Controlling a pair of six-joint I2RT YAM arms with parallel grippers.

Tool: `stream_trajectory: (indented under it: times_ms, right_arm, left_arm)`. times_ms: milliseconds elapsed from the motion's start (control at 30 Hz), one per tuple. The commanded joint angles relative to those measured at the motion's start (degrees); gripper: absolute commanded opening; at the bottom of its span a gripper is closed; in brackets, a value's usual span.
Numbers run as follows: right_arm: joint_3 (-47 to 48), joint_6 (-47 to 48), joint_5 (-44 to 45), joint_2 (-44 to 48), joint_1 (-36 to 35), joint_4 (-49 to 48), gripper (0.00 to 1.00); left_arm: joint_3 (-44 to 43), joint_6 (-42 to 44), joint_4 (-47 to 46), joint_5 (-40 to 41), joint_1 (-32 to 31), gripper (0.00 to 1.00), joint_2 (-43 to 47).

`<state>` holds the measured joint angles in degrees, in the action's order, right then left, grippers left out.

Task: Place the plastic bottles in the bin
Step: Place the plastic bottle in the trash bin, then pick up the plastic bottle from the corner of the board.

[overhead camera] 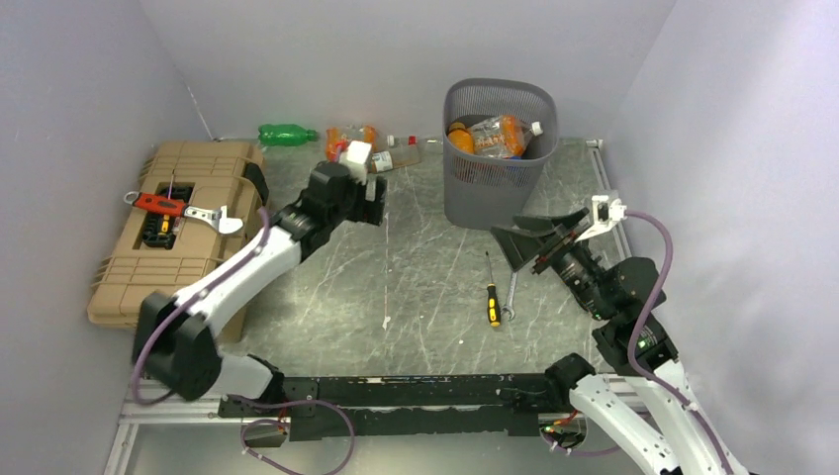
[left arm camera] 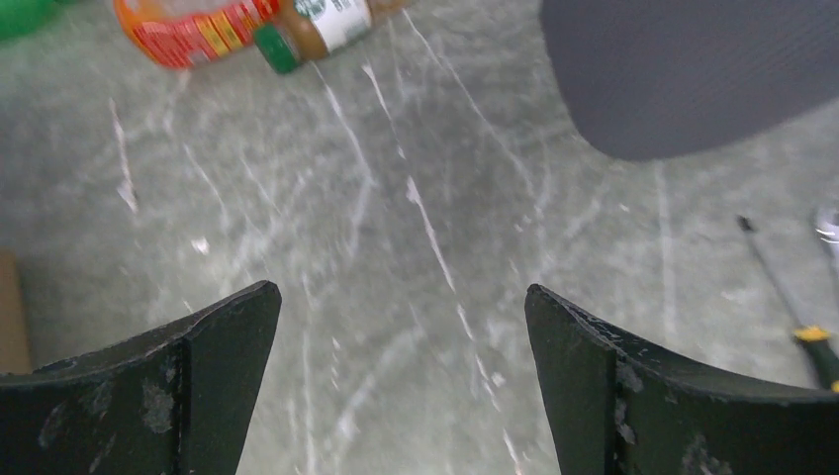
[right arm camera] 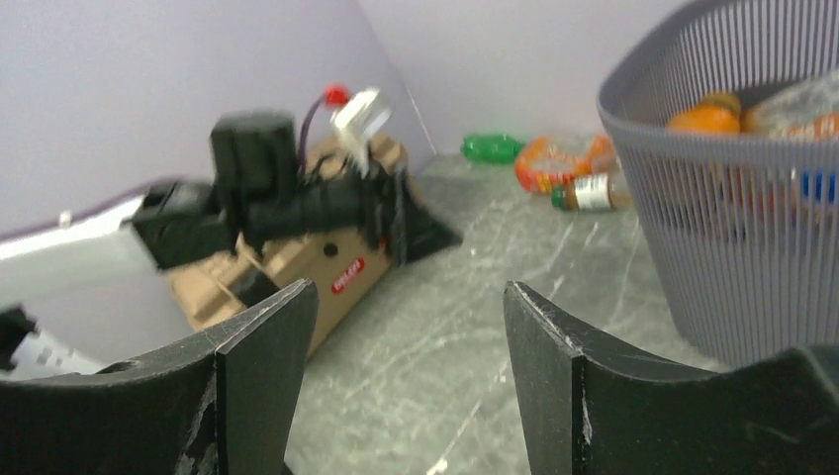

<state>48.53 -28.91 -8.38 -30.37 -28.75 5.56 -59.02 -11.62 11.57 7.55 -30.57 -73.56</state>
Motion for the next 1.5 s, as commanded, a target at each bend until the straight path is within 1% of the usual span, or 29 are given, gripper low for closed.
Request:
stream_trajectory:
  times_ms: [0, 100, 200, 267, 333, 433, 533, 600, 667, 700, 800, 933, 1033, 1167, 1233, 1433, 1467]
  right_arm:
    - [-5.75, -2.10, -3.75, 5.28, -0.25, 3.00, 0.72]
    - [-10.11, -5.30, -7.13, 9.17, -0.25, 3.01, 0.70]
    - [-13.17, -6.99, -8.86, 13.69, -0.25, 3.78, 0.70]
    - [-14.15, -7.06, -9.37, 16.40, -0.25, 5.17, 0.69]
    - [-14.24, -6.37, -9.64, 17.48, -0.25, 7.04, 0.69]
    - [-14.91, -5.12, -10.62, 18.04, -0.25, 7.98, 0.69]
    - [-16.32, -4.27, -12.39, 19.29, -0.25, 7.76, 0.68]
    - [-17.37, -4.27, -12.53, 20.58, -0.25, 7.96, 0.68]
    - [-18.18, -3.99, -12.12, 21.64, -0.25, 9.01, 0.68]
    - [-18.49, -3.60, -11.77, 22.15, -0.25, 9.71, 0.68]
    - [-19.45, -2.33, -10.30, 23.61, -0.46, 11.75, 0.67]
    - [-19.83, -1.36, -9.39, 24.50, -0.77, 12.38, 0.67]
    - [-19.89, -1.16, -8.53, 24.44, -0.95, 12.06, 0.67]
    - [-19.32, -1.00, -8.29, 24.50, -1.17, 12.21, 0.67]
    - [-19.27, -0.93, -8.08, 24.54, -1.22, 12.57, 0.67]
    - [-19.69, -1.79, -7.64, 24.67, -1.22, 12.31, 0.67]
    - [-19.78, -1.90, -7.55, 24.81, -1.17, 12.16, 0.67]
  left_arm:
    - [-10.28, 16.63, -1.83, 5.39, 0.31, 1.00, -13.22]
    - [-17.01, 25.74, -2.33, 2.02, 2.68, 0.99, -22.91]
    - [-23.12, 30.18, -2.62, -4.69, 5.83, 1.00, -29.47]
    - [-26.31, 34.45, -3.83, -6.87, 6.80, 1.00, -33.39]
    - [-30.40, 39.23, -3.13, -8.79, 7.16, 0.99, -37.76]
    - [-36.02, 46.45, -1.54, -9.40, 7.19, 0.99, -44.99]
    - [-39.41, 52.16, -3.62, -9.08, 7.19, 0.99, -50.26]
    - [-40.20, 55.17, -7.77, -8.13, 7.19, 0.98, -52.45]
    - [-39.80, 57.71, -14.88, -6.26, 6.67, 0.98, -54.27]
    - [-39.86, 58.96, -17.00, -5.74, 6.44, 0.98, -55.17]
    - [-43.96, 60.02, -17.64, -5.93, 6.16, 0.98, -59.17]
    - [-50.84, 60.72, -13.15, -6.05, 6.07, 0.97, -65.00]
    - [-53.37, 60.71, -11.67, -4.32, 5.98, 0.93, -68.43]
    - [-52.16, 59.87, -12.29, -1.91, 6.02, 0.88, -70.58]
    - [-50.97, 59.14, -12.93, -1.72, 6.05, 0.82, -70.62]
    - [-50.56, 58.32, -11.67, -3.79, 6.13, 0.76, -71.01]
    - [-50.77, 58.29, -10.24, -3.96, 6.13, 0.74, -71.23]
